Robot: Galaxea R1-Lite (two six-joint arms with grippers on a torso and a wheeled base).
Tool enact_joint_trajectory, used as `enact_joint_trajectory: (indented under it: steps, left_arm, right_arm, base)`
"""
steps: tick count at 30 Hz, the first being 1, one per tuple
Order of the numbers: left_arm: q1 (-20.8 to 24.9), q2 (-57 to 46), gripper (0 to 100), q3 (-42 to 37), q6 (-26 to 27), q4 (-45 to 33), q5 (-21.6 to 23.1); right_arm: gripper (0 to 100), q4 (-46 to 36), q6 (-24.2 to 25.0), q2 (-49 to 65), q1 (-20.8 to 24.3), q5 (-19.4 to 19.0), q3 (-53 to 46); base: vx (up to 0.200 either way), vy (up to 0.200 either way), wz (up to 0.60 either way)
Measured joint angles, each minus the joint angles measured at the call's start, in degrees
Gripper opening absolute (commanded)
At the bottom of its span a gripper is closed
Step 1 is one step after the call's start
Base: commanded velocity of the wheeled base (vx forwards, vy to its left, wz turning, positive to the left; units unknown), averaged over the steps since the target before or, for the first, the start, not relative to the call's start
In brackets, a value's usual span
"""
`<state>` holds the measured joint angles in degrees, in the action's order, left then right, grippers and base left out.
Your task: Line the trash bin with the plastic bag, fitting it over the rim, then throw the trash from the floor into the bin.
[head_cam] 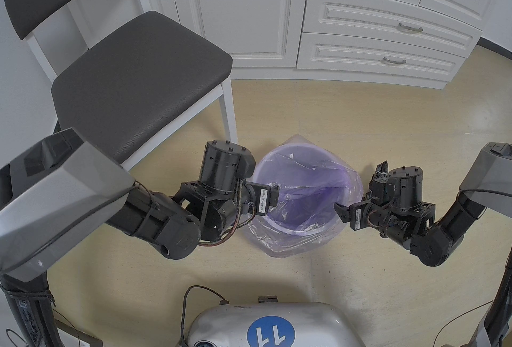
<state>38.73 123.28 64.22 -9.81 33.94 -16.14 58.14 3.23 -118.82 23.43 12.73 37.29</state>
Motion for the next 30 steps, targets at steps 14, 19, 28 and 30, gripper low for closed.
enact_joint_trajectory:
  steps: [14,19,28,30]
  left_arm:
    - [-0.72,8.11,100,12.09,-0.17,-5.21,0.38]
    - [-1.19,9.87,100,14.25,-0.55,-4.74,0.29]
    - [-3.21,11.91,100,18.66,-1.73,-4.57,-0.15]
    - [-4.28,12.32,100,19.96,-2.3,-4.52,-0.17]
  right_arm:
    - [100,0.02,-0.39,-0.17,-0.74,0.02,0.46]
    - [100,0.0,-0.67,-0.33,-1.17,0.02,0.68]
    - [100,0.22,-0.66,-0.72,-1.66,0.07,1.55]
    - [100,0.54,-0.56,-0.96,-1.72,0.27,2.07]
  base:
    - [0.0,0.0,0.0]
    - [0.0,0.0,0.0]
    - [0.0,0.0,0.0]
    - [0.0,0.0,0.0]
